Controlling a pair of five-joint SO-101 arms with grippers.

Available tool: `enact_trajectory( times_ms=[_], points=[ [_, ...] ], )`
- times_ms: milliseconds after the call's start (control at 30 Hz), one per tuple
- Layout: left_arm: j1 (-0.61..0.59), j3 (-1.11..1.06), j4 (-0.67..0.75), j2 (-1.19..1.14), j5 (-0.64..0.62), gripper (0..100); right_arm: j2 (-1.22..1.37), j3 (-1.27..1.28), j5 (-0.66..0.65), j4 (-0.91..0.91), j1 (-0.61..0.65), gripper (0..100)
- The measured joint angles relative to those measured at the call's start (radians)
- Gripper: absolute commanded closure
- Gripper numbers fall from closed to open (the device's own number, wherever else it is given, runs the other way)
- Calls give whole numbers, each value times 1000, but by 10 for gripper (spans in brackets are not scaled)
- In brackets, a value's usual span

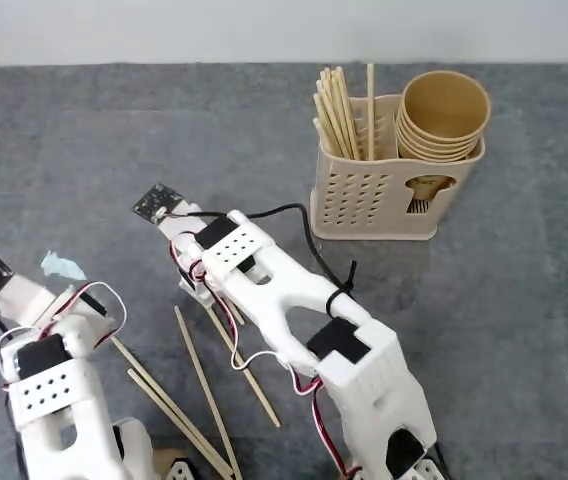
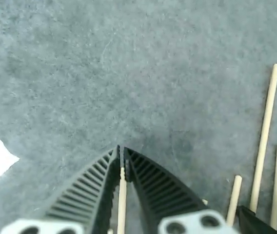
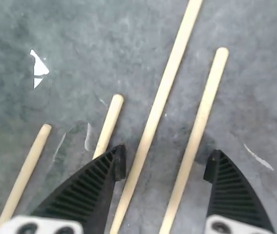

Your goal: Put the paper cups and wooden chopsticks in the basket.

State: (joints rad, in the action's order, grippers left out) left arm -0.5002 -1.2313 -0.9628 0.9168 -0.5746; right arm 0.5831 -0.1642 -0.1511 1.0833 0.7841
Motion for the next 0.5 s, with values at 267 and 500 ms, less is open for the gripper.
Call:
enact_trajectory(
  times_ms=[267,500],
  points=[
    [2,0,0,0,0,989,26,-57,-60,49,-9,973],
    [2,0,0,0,0,989,28,-60,-107,129,-17,990]
  ],
)
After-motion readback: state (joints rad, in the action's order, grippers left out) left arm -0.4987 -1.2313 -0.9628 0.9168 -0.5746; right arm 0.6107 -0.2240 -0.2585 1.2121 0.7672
